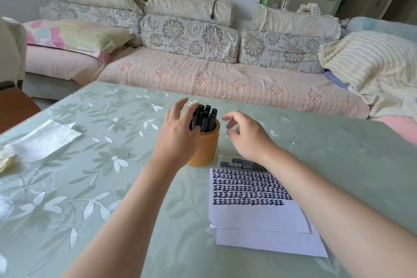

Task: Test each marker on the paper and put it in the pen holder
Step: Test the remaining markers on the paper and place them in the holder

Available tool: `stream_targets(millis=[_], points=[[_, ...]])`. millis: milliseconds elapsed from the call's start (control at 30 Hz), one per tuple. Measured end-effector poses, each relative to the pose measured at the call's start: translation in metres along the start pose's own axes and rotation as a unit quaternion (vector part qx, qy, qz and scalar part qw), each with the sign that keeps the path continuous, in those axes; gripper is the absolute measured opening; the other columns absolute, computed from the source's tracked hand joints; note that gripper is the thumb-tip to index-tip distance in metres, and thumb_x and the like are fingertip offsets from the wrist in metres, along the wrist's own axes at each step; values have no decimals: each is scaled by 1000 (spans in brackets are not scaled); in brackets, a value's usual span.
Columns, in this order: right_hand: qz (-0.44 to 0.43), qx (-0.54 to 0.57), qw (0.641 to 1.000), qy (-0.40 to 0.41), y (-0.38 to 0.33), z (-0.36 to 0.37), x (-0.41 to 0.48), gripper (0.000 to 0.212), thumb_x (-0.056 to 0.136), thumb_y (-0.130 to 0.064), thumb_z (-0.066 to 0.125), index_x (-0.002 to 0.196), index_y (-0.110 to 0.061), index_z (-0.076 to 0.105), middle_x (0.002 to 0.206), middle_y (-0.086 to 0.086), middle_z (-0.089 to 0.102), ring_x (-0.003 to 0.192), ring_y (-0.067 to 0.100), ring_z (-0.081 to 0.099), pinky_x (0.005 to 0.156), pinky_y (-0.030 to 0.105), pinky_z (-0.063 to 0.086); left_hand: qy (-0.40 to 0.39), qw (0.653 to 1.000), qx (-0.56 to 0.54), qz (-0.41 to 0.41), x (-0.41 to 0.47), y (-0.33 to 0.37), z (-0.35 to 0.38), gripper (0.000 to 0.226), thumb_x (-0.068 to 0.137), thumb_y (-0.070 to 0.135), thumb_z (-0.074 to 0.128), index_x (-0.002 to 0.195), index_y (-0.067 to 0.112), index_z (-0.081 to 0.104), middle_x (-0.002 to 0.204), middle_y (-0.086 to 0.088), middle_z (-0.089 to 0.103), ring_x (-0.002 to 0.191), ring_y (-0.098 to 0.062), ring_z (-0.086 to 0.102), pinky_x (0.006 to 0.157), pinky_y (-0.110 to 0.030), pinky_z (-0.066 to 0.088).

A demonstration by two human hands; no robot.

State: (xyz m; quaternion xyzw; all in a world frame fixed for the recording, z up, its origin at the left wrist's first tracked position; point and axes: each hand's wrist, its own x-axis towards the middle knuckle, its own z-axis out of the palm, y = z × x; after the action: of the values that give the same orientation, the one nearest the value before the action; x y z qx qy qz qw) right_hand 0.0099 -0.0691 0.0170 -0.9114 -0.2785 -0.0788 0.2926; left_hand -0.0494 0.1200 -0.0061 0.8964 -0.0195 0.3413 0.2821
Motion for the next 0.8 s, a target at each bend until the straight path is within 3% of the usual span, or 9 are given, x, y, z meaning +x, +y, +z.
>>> stream_targets(millis=[100,167,300,367,467,567,633,733,800], points=[[50,-91,990,-98,21,-8,-17,28,100,-22,46,120,-23,65,124,-4,63,113,17,59,100,36,46,86,994,43,53,-9,9,-6,32,85,9,59,117,15,61,118,-7,52,102,-26,46,89,-36,42],[86,-144,975,-143,35,-9,-26,31,102,-28,41,113,-22,69,123,0,64,115,23,58,101,39,45,80,993,36,81,-18,14,-4,24,85,9,57,107,15,63,107,-4,55,95,-25,49,82,-35,43],[116,-187,963,-157,50,-11,-38,44,103,-43,32,71,-20,52,79,-1,54,86,26,56,79,36,44,-26,992,-2,123,-44,18,10,13,88,8,57,95,17,64,92,4,57,81,-18,54,66,-33,46],[115,-184,963,-158,53,-12,-41,50,102,-51,29,69,-20,51,76,-2,54,82,24,56,78,37,45,-82,990,11,117,-58,13,19,13,90,12,56,96,20,64,93,7,58,82,-17,57,64,-33,48],[114,-181,962,-170,58,-13,-41,55,100,-58,24,67,-21,50,73,-4,53,81,23,57,81,38,48,-161,983,33,79,-73,0,29,20,92,18,52,108,23,62,103,8,57,96,-16,56,74,-30,47],[109,-181,961,-177,61,-13,-41,56,98,-62,21,75,-26,57,88,0,59,95,25,59,90,43,48,-196,977,60,62,-82,-6,37,25,93,24,48,116,25,57,110,7,53,102,-18,50,82,-32,44],[112,-177,960,-186,63,-13,-41,64,97,-64,18,94,-21,65,105,6,64,105,27,59,94,45,46,-205,972,91,76,-85,-8,42,29,92,30,43,118,26,55,111,8,53,102,-20,48,84,-34,43],[108,-179,956,-206,65,-14,-39,67,99,-60,15,121,-14,58,128,11,58,120,29,52,99,45,41,-203,968,125,83,-87,-8,47,36,89,35,36,118,27,56,113,9,53,101,-20,47,84,-34,42],[101,-171,957,-214,65,-14,-38,61,101,-56,17,128,-15,53,136,9,53,126,28,49,102,44,39,-200,969,124,78,-86,-8,49,36,89,34,38,119,28,57,113,9,53,101,-19,46,84,-34,42]])
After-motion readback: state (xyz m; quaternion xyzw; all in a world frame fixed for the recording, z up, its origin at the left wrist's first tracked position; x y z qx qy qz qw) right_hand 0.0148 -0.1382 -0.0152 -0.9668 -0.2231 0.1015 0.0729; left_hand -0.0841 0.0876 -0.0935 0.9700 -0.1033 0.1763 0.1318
